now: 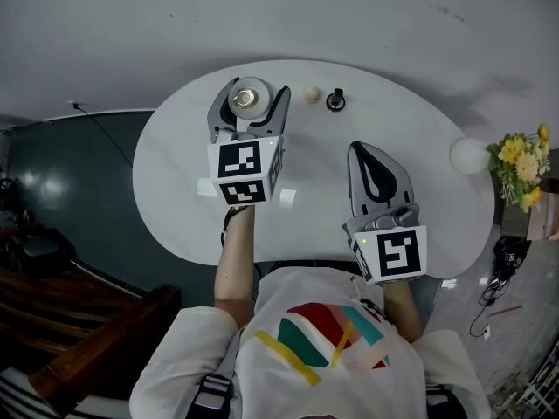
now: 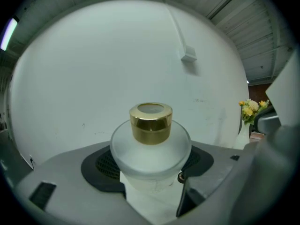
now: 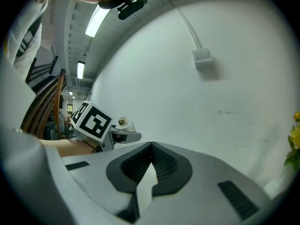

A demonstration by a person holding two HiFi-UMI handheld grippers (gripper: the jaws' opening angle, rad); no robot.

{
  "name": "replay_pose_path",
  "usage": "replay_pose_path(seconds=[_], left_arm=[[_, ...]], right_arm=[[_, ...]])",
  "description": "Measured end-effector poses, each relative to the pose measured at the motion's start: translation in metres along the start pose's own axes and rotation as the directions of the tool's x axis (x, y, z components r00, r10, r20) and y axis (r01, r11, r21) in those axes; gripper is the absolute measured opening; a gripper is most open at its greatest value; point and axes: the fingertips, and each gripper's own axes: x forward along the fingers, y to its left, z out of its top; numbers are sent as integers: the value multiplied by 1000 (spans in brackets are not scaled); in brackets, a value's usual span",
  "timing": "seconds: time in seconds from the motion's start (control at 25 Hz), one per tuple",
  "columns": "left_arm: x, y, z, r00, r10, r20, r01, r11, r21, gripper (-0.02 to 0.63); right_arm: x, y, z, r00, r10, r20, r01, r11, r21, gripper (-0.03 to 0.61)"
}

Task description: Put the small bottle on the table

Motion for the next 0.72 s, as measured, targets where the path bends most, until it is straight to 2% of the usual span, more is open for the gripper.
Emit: replay_pose_path(seconds=[0.44,0.72], left_arm=[[66,10,-48,994,-17,-105,14,999,-29,344],[101,19,-86,985,-14,-170,10,1000,-27,344]], right_arm=[[20,-1,-20,998,22,-66,-19,999,39,11],[30,-17,-35,994,-6,-113,12,999,53,11]])
